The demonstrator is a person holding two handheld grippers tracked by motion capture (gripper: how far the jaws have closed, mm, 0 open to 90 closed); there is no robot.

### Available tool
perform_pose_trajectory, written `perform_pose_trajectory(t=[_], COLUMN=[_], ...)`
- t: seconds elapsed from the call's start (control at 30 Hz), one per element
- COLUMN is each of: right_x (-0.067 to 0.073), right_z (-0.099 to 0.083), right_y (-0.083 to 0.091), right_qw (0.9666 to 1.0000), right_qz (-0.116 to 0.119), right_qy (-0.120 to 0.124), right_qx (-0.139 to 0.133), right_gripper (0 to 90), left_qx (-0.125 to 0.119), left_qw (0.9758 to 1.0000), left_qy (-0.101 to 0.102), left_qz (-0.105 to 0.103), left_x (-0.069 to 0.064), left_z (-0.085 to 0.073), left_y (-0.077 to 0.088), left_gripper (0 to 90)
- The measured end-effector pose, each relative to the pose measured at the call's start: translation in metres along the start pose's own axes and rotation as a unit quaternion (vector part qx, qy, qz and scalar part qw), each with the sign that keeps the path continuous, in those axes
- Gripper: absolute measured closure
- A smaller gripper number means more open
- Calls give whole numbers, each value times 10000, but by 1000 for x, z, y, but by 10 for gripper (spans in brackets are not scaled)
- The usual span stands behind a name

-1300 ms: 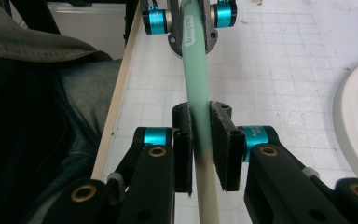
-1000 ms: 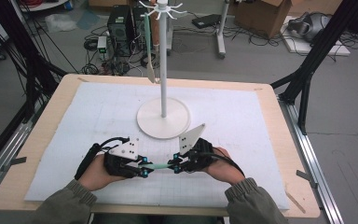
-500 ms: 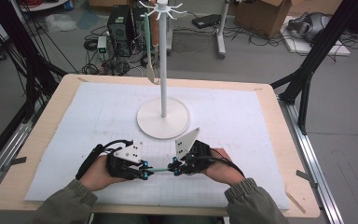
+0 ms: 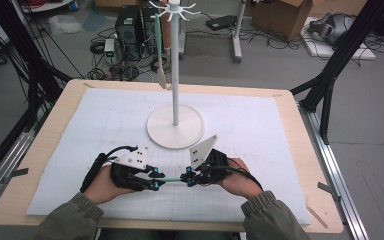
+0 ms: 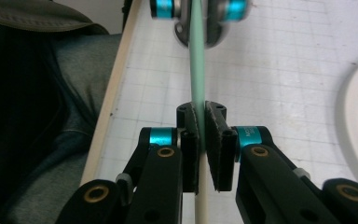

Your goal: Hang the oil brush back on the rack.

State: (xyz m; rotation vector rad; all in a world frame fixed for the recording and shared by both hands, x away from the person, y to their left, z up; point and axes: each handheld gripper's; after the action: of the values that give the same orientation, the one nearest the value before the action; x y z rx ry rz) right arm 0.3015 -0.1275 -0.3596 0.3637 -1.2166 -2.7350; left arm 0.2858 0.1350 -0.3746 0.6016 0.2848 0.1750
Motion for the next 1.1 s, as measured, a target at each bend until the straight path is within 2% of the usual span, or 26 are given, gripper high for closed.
perform_pose_trajectory(t=[0.1,0.23,0.3,0.4,0.47,0.57,0.6,0.67,0.77,0.8,0.97,1.1], right_x=[-1,-2,-2,1,2,3,2,3,1,0,0,1], right_z=[-1,0,0,1,3,5,5,6,6,5,-1,3], right_y=[1,2,1,-2,-7,-13,-15,-14,-10,-9,-2,-7], right_qw=[10000,9998,9998,9999,9998,9996,9995,9995,9997,9997,9962,9951], right_qz=[-56,-136,-115,-141,-130,-78,-74,-104,-194,-245,-512,-531], right_qy=[-9,-38,-21,34,69,126,150,160,56,3,-266,-275], right_qx=[-64,-134,-141,4,105,253,274,269,111,18,-659,-786], right_gripper=[850,850,847,828,766,791,827,840,845,845,846,846], left_qx=[-77,-82,-31,38,37,12,-32,-117,-383,-464,-707,-883], left_qw=[9999,10000,10000,9999,9999,9999,9999,9999,9993,9988,9971,9954], left_qy=[51,35,-48,-99,-147,-158,-117,-108,38,134,283,356], left_qz=[45,10,-14,-50,-53,-54,-73,-58,-40,-19,-19,-57], left_x=[1,1,0,-1,-2,-3,-3,-2,0,0,2,2], left_z=[-1,-1,-1,-1,0,1,0,-1,-2,-3,-4,-1], left_y=[3,5,5,5,3,4,4,6,10,11,17,19], left_gripper=[721,808,826,833,834,834,834,833,801,733,668,652])
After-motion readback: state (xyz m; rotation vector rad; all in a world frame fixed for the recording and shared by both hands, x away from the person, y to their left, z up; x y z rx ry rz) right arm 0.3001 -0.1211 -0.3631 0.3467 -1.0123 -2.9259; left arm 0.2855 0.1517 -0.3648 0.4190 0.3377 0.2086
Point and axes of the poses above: each handheld gripper's, and its own axes: y roughly backward along the jaws, z roughly out of its top, x roughly to its left, and after that the axes turned 11 degrees about y, right-handed
